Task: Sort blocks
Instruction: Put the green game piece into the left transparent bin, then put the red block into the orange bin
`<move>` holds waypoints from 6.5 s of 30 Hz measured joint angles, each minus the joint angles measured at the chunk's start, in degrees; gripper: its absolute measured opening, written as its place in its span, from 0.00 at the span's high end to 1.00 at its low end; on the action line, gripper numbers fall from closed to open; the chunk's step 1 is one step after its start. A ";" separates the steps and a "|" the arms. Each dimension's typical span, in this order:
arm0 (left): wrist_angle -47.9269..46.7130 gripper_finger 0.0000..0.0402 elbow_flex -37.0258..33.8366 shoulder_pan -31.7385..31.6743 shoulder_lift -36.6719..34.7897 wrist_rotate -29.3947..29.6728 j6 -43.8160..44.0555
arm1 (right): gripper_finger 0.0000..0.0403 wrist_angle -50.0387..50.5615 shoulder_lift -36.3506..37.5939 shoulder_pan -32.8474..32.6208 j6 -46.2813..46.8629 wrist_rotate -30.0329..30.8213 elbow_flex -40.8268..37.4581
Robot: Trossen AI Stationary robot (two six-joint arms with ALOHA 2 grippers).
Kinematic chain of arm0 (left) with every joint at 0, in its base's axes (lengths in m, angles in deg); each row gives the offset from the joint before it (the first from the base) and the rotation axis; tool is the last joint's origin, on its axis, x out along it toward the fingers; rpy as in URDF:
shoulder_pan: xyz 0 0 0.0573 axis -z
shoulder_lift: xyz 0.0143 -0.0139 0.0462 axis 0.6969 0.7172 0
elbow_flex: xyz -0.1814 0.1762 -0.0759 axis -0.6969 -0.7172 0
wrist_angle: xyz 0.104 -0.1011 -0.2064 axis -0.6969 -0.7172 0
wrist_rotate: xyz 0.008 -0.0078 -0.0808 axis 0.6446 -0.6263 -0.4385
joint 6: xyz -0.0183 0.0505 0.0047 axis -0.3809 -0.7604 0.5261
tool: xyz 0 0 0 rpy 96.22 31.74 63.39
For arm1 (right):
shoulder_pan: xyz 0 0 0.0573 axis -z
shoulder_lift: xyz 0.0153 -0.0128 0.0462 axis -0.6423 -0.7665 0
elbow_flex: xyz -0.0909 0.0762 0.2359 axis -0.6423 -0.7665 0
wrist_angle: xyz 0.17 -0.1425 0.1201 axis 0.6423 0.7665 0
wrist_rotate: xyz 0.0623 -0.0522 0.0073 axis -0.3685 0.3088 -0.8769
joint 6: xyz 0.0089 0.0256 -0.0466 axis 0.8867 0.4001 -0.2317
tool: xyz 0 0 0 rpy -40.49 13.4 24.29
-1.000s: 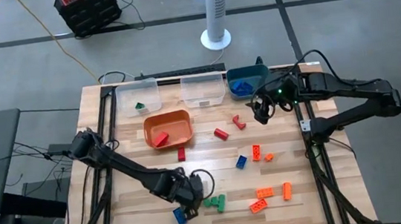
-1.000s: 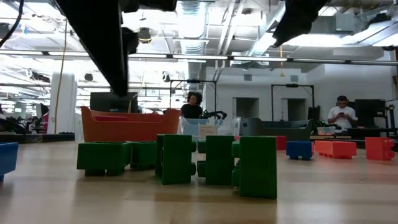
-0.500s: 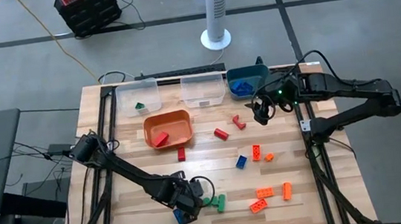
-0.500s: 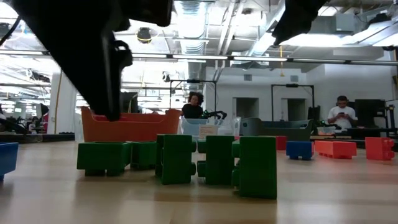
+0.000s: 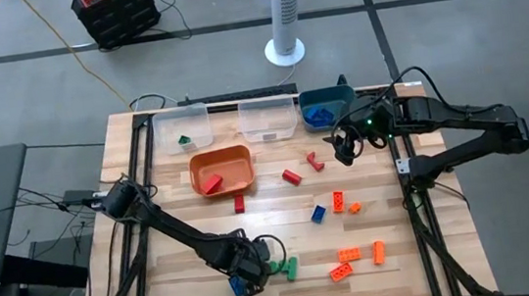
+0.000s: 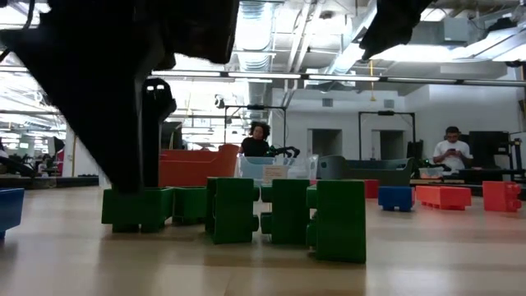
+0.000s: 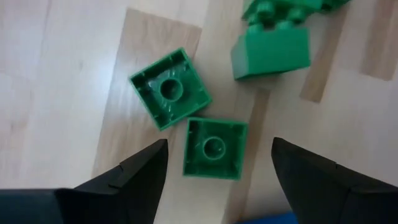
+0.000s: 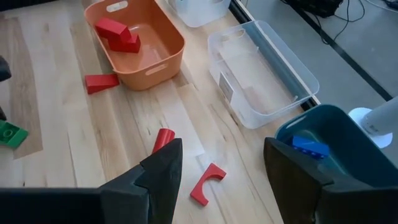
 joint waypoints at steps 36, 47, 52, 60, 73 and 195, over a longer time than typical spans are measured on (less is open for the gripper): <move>-27.66 0.67 8.44 -9.58 -6.02 2.54 -7.20 | 0.42 -2.61 0.00 0.02 2.46 -0.04 -0.02; -32.65 0.66 0.71 -33.68 -25.19 20.25 -19.43 | 0.42 -6.82 -0.27 -5.09 7.12 1.44 -0.04; -27.60 0.66 -7.82 -49.04 -32.19 20.28 -25.97 | 0.42 -8.63 -1.85 -9.17 10.34 4.90 -0.04; -16.00 0.66 -17.08 -67.03 -32.55 15.26 -36.24 | 0.42 -9.09 -6.60 -13.83 17.68 8.50 -0.04; -10.06 0.66 -17.27 -83.96 -19.22 3.05 -43.01 | 0.42 -9.27 -7.64 -16.47 28.97 9.08 -0.04; 52.14 0.70 -17.64 -35.22 -34.88 -5.14 -28.56 | 0.61 -46.95 -15.13 -6.35 2.76 -14.38 -3.10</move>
